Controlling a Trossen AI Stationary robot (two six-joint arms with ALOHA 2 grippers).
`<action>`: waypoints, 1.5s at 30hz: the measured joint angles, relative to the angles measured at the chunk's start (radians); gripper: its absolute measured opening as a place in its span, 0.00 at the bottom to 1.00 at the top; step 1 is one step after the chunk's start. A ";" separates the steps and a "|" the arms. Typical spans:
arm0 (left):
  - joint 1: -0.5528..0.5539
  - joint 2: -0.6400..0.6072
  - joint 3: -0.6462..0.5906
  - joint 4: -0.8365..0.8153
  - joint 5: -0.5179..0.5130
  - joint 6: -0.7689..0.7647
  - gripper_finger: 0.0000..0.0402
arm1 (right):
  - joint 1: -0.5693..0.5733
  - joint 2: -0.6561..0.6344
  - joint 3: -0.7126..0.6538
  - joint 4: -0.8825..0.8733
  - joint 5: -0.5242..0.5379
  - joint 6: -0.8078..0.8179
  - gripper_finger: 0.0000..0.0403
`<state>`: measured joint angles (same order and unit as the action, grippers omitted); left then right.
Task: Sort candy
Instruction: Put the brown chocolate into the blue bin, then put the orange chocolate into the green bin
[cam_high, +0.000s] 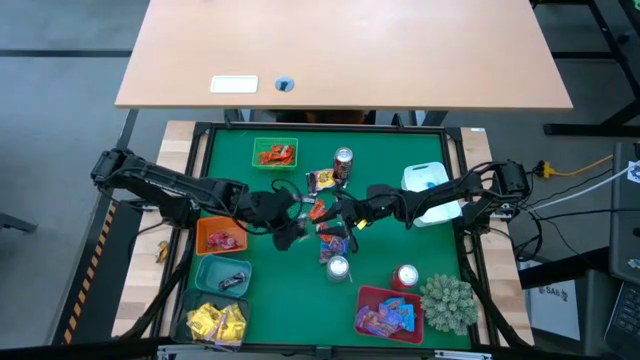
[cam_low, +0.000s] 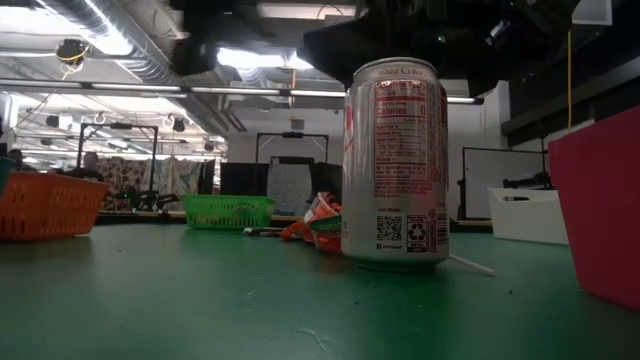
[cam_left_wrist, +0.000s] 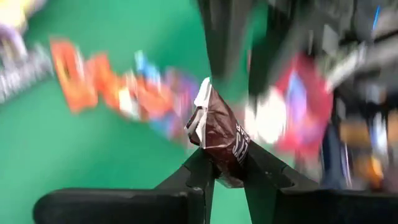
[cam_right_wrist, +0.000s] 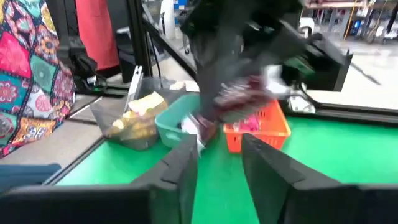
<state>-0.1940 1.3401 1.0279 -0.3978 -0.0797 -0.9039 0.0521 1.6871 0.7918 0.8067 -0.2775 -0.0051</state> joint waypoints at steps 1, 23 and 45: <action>-0.001 -0.008 0.000 -0.047 0.061 -0.001 0.14 | 0.000 0.000 0.000 -0.014 0.000 0.000 0.33; -0.379 -0.023 0.000 -0.643 0.331 -0.268 0.14 | -0.002 0.000 0.000 -0.281 0.357 -0.001 0.36; -0.346 -0.022 0.000 -0.504 -0.216 -0.429 0.35 | -0.002 0.000 0.000 -0.416 0.365 0.105 0.36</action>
<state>-0.5404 1.3178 1.0275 -0.9014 -0.2952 -1.3331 0.0502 1.6867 0.7918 0.3912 0.0875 0.0994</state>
